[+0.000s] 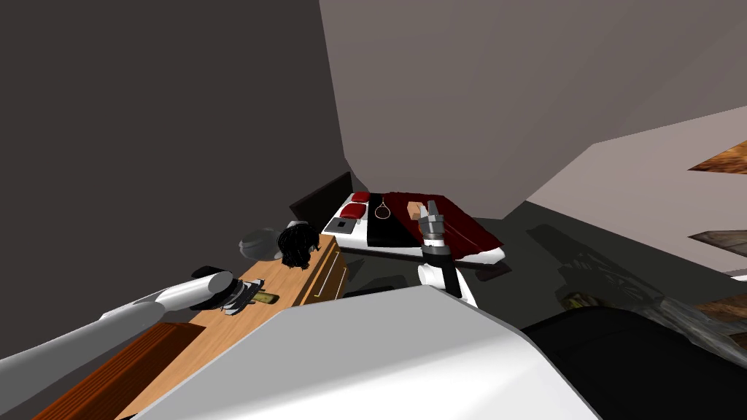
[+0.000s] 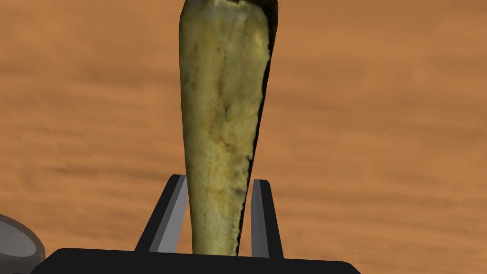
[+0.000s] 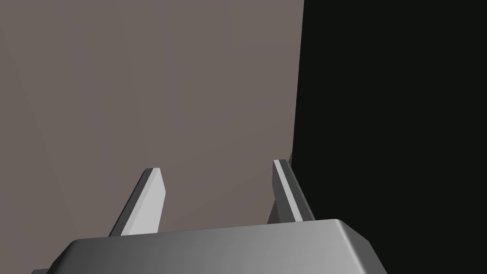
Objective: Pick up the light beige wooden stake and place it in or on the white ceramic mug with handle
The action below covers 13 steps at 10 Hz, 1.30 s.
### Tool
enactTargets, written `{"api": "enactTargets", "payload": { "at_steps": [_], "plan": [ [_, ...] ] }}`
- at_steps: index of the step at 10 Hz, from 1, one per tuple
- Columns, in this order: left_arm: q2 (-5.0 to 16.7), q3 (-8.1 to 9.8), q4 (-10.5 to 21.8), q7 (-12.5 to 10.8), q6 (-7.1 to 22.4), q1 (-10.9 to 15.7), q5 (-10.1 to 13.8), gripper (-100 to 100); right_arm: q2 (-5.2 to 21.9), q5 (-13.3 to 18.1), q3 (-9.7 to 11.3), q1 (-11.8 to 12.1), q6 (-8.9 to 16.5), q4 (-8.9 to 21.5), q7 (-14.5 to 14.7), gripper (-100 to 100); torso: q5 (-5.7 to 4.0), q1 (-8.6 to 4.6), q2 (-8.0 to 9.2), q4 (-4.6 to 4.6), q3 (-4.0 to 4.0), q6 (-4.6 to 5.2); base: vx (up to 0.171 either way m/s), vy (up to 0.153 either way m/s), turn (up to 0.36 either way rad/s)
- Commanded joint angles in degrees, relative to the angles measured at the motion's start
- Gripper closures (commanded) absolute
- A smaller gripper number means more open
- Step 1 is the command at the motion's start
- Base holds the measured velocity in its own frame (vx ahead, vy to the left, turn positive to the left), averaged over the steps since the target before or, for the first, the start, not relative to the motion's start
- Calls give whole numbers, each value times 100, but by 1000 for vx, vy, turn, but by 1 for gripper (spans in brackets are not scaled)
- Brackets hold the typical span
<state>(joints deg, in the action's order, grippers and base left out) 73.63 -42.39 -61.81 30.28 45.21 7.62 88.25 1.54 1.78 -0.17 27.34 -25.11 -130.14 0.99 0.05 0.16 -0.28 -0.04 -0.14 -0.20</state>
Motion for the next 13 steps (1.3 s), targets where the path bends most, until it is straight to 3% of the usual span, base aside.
{"api": "enactTargets", "payload": {
  "at_steps": [1,2,3,4,5,6,7,8,12,13],
  "plan": [
    [0,0,0,0,0,0,0,100,0,0,0,0,0,0,0,0,0,0,0,0,0,0,0,0,0],
    [-1,0,0,0,-1,0,0,0,0,0,0,0,0,0,0,0,-1,-1,0,0,0,0,0,0,0],
    [177,-51,-78,46,82,42,171,100,0,0,0,0,0,0,0,0,-1,-1,0,0,0,0,7,-13,24],
    [115,-26,-74,11,35,9,95,100,0,0,0,0,0,0,0,0,-7,-7,0,1,1,-3,6,-6,11],
    [133,-28,-82,14,45,12,108,0,0,0,0,0,0,0,0,0,-3,-7,0,0,0,-1,0,0,0],
    [226,136,-51,5,65,85,130,100,0,0,0,0,0,0,0,0,-3,-5,0,0,0,-1,-47,-29,4],
    [280,247,-28,-1,79,133,141,100,0,0,0,0,0,0,0,0,-10,-16,14,6,9,0,-93,-66,5],
    [280,247,-28,-1,79,133,141,100,-1,0,1,-1,0,0,0,0,-13,-32,30,12,20,2,-66,-48,-9],
    [505,916,128,-21,157,425,160,100,-1,0,1,-1,0,0,0,0,-26,-42,35,24,29,-1,-62,-57,-15],
    [505,955,32,-21,157,425,160,100,-1,0,1,-1,0,0,0,0,-23,-53,38,25,31,6,-50,-64,-30]
  ]
}}
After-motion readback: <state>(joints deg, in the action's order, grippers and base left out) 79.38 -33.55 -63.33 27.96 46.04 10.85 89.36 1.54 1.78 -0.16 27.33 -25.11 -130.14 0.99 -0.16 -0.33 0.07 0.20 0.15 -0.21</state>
